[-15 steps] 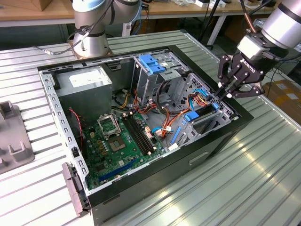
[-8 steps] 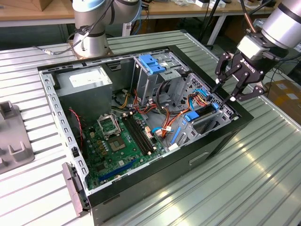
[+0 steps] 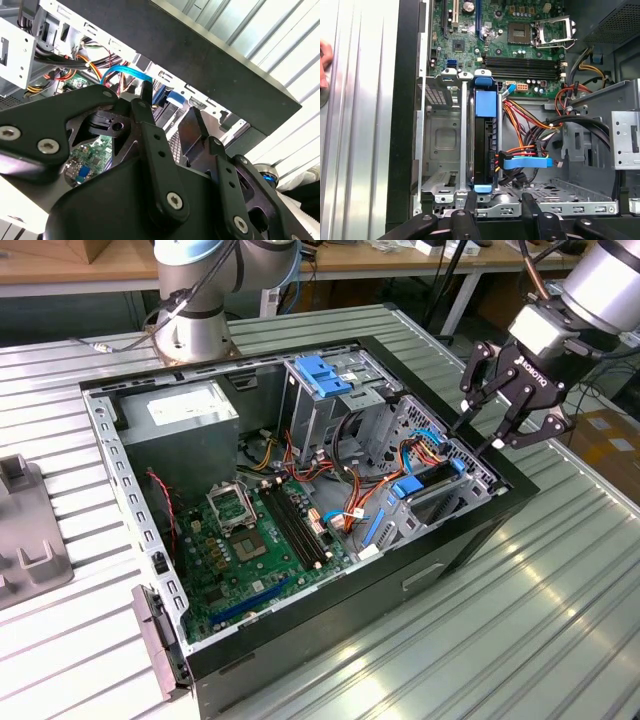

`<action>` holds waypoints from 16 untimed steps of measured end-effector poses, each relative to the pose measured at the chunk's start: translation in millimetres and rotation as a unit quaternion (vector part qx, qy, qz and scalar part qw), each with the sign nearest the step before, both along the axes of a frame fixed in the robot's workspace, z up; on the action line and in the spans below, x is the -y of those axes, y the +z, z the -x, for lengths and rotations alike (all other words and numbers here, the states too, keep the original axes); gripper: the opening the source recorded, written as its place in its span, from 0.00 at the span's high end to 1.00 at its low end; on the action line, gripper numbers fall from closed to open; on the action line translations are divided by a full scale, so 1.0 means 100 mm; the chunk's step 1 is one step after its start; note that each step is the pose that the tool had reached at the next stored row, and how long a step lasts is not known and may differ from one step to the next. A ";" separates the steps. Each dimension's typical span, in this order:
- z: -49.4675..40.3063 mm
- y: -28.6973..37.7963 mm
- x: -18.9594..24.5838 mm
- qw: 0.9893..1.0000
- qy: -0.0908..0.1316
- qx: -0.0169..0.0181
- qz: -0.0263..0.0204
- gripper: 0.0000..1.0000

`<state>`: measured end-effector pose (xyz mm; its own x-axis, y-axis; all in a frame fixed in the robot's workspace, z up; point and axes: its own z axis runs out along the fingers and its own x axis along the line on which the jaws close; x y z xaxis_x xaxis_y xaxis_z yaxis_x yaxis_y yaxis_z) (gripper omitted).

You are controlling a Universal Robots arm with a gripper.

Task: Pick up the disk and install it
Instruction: 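Insert the second disk wire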

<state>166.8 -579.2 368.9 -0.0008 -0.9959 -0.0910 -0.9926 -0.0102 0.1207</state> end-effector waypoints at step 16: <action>0.306 0.020 -0.006 1.000 0.000 0.002 0.000 0.52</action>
